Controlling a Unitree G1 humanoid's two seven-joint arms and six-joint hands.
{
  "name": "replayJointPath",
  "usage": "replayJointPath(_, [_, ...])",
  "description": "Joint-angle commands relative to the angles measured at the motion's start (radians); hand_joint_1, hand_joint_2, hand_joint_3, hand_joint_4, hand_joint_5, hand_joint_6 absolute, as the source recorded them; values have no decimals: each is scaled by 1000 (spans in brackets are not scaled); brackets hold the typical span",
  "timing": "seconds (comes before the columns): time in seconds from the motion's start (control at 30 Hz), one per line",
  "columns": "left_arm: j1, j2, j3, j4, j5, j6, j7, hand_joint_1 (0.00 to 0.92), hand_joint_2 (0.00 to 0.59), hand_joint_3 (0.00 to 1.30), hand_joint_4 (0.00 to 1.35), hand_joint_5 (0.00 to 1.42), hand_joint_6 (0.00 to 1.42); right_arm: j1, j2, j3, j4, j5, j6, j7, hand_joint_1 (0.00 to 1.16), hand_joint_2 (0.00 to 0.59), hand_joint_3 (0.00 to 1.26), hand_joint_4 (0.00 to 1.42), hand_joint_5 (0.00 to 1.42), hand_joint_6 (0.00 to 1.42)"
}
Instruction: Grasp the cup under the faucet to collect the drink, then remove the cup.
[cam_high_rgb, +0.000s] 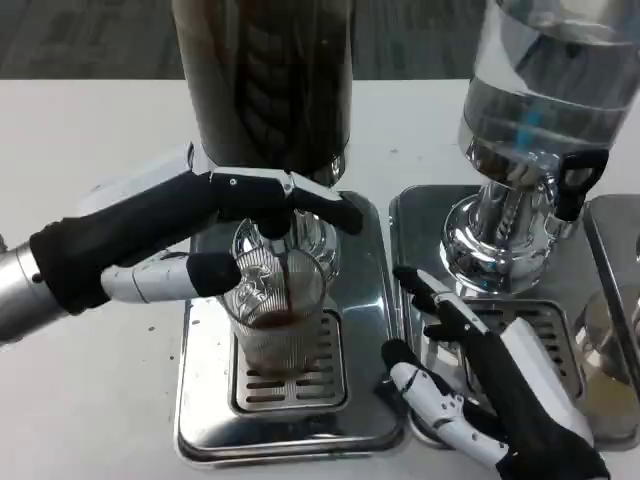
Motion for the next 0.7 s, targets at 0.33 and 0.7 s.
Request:
replayJointPath(0.33, [38, 25, -36, 0, 27, -10, -5, 0, 48, 380, 280, 236, 179, -106, -2, 3, 45, 115, 39, 160, 44, 3, 18, 1, 60, 195])
replayJointPath(0.7, [43, 33, -39, 0, 40, -34, 15, 0, 50, 401, 299, 249, 164, -157, 9, 10, 90, 119, 57, 182, 0, 0, 0, 0, 8, 145])
